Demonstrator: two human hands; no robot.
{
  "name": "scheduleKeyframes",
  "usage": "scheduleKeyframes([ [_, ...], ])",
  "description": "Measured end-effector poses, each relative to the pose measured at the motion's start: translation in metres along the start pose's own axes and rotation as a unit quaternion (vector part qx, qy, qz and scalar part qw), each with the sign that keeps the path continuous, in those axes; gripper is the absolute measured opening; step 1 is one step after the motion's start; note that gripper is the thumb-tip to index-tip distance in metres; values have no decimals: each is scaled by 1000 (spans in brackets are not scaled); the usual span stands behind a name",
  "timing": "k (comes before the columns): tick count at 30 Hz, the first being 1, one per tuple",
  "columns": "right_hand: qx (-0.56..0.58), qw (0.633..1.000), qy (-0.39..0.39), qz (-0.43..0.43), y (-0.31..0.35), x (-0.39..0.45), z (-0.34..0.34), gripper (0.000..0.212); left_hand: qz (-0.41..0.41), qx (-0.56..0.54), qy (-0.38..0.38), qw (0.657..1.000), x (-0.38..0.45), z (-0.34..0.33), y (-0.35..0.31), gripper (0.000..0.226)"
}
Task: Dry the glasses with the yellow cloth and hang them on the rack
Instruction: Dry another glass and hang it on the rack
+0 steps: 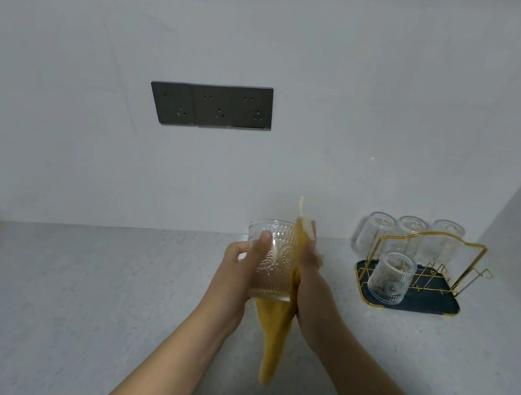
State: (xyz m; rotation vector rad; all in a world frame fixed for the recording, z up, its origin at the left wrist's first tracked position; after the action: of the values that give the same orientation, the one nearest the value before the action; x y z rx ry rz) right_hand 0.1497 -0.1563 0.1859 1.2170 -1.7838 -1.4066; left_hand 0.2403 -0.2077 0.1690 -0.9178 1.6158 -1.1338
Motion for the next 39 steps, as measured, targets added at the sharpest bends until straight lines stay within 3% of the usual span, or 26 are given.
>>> scheduleKeyframes([
  [3, 41, 999, 12, -20, 7, 6, 5, 69, 7, 9, 124, 992, -6, -11, -1, 61],
  [5, 53, 998, 10, -23, 9, 9, 8, 70, -6, -12, 173, 985, -9, -15, -3, 67],
  [8, 45, 999, 25, 7, 11, 9, 5, 75, 9, -68, 79, 994, -8, -11, -4, 89],
  [14, 12, 992, 22, 126, 31, 1, -3, 69, -33, -88, -29, 995, -14, -7, -11, 78],
  [18, -48, 977, -58, 197, 45, 6, 0, 111, -45, -62, -20, 997, -22, -15, -15, 77],
  [19, -59, 972, -88, 210, 46, 9, 3, 107, -43, -56, -12, 997, -22, -17, -14, 75],
  [22, -97, 948, -182, 242, 48, 12, 14, 58, -23, -64, 17, 998, -26, -24, -12, 68],
  [24, -113, 931, -230, 260, 53, 11, 22, 41, 4, -89, 35, 995, -30, -25, -11, 62],
  [27, -136, 920, -234, 284, 65, 13, 25, 46, 83, -143, 71, 984, -33, -27, -4, 61],
  [30, -101, 935, -214, 263, 62, 17, 25, 55, 114, -165, 86, 976, -35, -30, -3, 58],
  [32, -109, 933, -203, 275, 62, 11, 21, 54, 77, -125, 81, 986, -33, -30, -6, 58],
  [36, -122, 936, -132, 303, 56, 2, 7, 76, -33, -53, 81, 995, -26, -30, -12, 60],
  [39, -141, 943, -111, 280, 38, -3, -6, 58, -62, -56, 84, 993, -23, -30, -17, 48],
])
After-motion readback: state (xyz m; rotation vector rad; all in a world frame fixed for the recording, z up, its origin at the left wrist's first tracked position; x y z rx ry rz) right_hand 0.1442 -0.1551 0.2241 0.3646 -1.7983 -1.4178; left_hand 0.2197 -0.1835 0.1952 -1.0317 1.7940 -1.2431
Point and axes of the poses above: each hand's wrist, its own x-axis towards the middle knuckle, its own z-axis out of the back of the hand, y = z × x, the point moved 6 cm from there along x, towards the middle knuckle, and after that the axes turned 11 degrees about -y, right-handed, at the moved point
